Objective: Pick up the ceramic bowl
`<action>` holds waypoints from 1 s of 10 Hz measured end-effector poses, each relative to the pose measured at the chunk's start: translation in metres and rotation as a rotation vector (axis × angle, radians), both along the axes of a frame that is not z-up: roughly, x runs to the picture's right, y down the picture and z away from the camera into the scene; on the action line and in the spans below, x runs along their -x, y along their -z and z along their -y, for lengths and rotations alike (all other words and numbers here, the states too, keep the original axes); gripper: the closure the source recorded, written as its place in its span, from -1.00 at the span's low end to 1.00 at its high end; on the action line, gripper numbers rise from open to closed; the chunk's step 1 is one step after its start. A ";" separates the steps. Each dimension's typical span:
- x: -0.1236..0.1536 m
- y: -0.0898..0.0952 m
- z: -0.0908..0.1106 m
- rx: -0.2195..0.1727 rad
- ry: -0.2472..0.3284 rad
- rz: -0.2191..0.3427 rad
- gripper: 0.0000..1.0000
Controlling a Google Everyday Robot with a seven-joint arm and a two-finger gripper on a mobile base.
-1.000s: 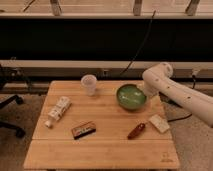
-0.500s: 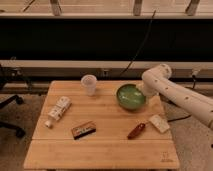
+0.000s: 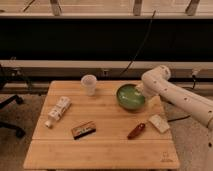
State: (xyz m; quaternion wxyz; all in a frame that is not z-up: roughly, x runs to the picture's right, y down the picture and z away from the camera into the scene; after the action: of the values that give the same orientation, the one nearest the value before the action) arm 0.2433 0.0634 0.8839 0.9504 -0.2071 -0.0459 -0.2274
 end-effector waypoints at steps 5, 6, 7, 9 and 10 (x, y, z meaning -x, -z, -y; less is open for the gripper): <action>0.001 -0.010 -0.007 0.005 -0.006 0.003 -0.60; 0.001 -0.011 -0.007 0.005 -0.008 0.003 -0.60; 0.002 -0.012 -0.008 0.007 -0.010 0.004 -0.60; 0.002 -0.016 -0.010 0.010 -0.014 0.006 -0.60; 0.002 -0.019 -0.012 0.012 -0.012 0.005 -0.60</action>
State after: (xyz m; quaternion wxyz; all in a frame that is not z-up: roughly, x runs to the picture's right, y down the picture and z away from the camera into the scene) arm 0.2408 0.0756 0.9028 0.9504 -0.2119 -0.0511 -0.2218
